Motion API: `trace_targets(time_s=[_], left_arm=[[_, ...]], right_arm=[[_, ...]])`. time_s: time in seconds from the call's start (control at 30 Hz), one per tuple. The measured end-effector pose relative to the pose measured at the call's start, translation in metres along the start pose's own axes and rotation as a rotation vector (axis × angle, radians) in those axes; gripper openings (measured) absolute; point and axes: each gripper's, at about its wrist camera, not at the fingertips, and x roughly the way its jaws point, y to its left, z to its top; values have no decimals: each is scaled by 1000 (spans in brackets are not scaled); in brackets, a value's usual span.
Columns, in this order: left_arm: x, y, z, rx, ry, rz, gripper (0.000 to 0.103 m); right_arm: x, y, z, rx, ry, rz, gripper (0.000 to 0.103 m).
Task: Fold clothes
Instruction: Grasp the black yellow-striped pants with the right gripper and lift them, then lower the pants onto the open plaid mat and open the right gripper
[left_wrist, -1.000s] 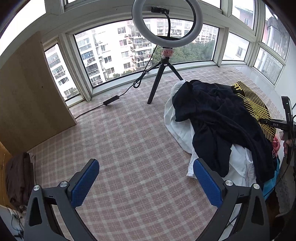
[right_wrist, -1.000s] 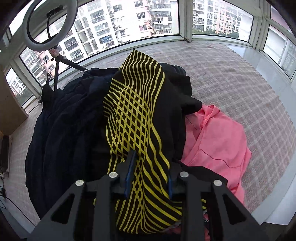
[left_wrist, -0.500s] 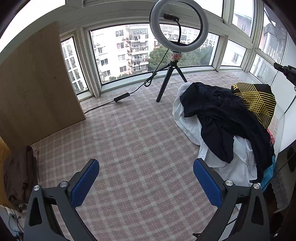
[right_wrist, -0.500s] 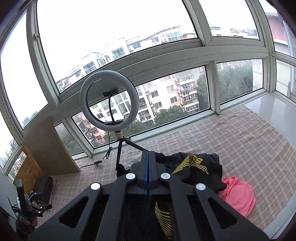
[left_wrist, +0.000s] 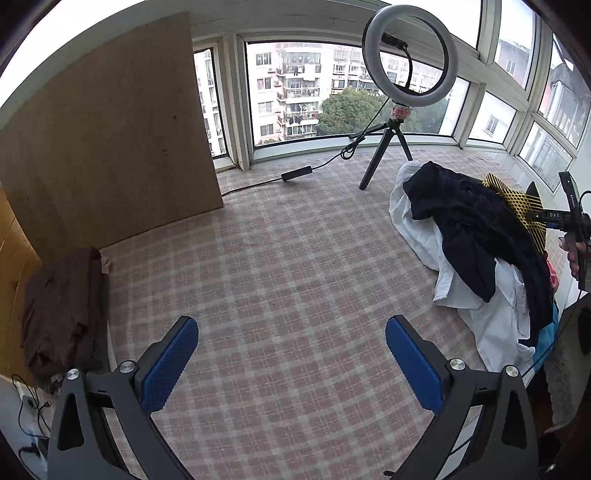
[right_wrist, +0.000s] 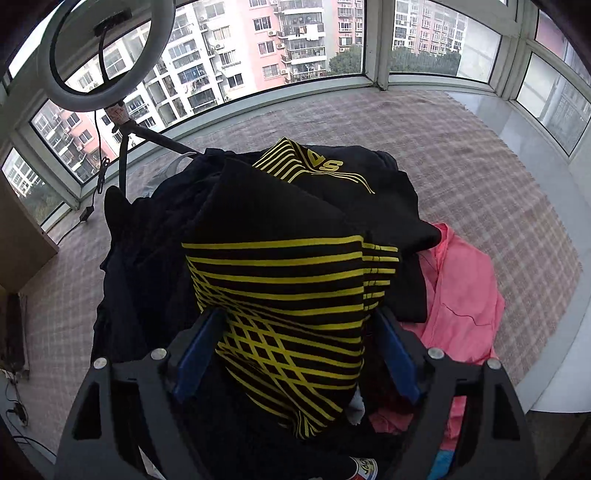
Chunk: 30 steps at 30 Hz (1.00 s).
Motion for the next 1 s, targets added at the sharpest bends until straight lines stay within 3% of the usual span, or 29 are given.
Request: trace_targets(time_s=[0.07,0.2,0.4,0.53,0.73,0.8,0.93,1.0], left_arm=[[3,-5,-2,9,13,8,102],[8,-12,-6,24,32,13,102],[13,-16,-2,17,30,-6,102],[5,-18,1,27,1,-22,102],[-13,6,-2,7,-43,-15,102],[-19,16,-3,-4,-57,-11,102],[-34,54,-16,-48,-82,17,102],[-41,77,-25,-76,-87,34,102]], right_arm=[[10,1,-1,7,-18,-5,10],[-7,-12,8,78,-56,92,8],[-124,-13,52,75,-274,94,8],[-209,14,80,23,-443,87,8],[-315,103,89,-133,-632,178,8],[-338,145,79,-208,-659,239,8],[-349,242,53,-365,-619,377,8],[-329,292,37,-424,-530,462,10]])
